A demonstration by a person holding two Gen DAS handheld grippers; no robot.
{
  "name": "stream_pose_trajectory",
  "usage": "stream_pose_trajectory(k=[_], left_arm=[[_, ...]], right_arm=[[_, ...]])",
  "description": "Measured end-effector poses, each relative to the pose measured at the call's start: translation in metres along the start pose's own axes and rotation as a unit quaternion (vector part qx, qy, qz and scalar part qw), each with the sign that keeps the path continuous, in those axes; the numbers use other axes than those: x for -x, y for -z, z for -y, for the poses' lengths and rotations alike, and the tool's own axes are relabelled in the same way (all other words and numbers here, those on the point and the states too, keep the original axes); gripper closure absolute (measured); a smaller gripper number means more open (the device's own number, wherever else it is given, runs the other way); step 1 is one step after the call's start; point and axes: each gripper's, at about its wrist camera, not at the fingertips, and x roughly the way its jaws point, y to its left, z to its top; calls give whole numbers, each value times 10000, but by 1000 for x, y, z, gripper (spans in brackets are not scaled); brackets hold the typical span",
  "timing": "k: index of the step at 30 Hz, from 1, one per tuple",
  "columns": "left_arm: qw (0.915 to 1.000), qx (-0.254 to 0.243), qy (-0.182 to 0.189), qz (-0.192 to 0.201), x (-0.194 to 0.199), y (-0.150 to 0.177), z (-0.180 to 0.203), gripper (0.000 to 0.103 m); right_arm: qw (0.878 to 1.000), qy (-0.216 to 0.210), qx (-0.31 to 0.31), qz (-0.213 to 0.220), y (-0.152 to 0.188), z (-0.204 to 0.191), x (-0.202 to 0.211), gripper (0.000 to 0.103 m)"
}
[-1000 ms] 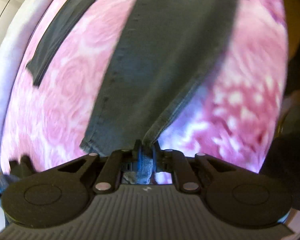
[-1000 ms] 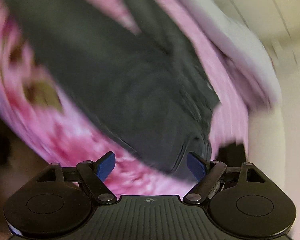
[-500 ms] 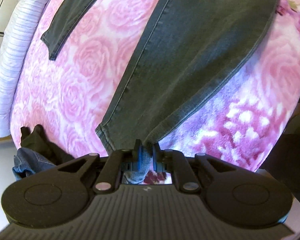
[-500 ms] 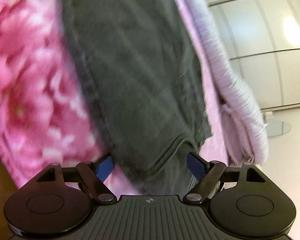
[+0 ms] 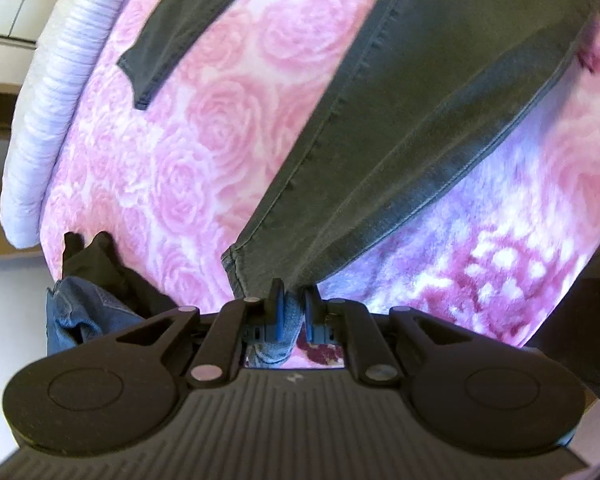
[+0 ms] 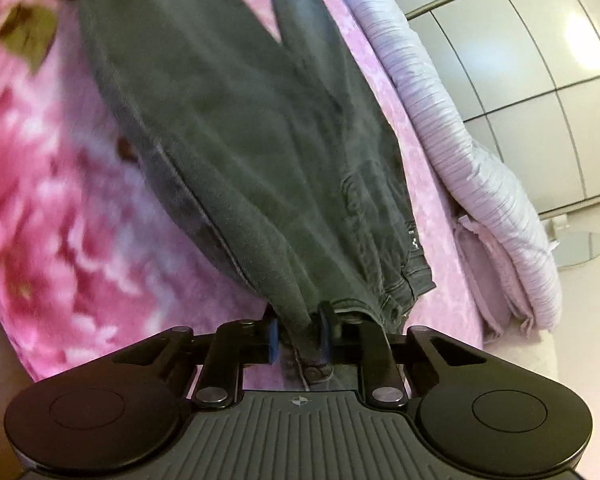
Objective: Fold clothes
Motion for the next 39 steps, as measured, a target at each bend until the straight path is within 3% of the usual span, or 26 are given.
stream_pose_trajectory(k=[5,10,16,20,29,39], left_arm=[[9969,694,-114,346,30,-3,-38,95],[9852,1455,-181,888,58,-21,-109,95],[9722,1914,-56,1349,66,-58,-201,95],[9697,1876,158,1555,50,-90,-255,95],[9803,1427,600,1230,-37,-172,-308,95],[9880,1178,825,566,-122,-264,-331,95]], right_arm=[[9999,-98,-40,25,-13,35,32,89],[9999,-98,24,87,-38,93,57,89],[9994,-139,302,38,-84,173,29,89],[9985,-252,452,-155,-107,213,-13,89],[9945,-726,405,-639,-141,257,-120,89],[9819,-1650,-111,-928,-130,284,-214,89]])
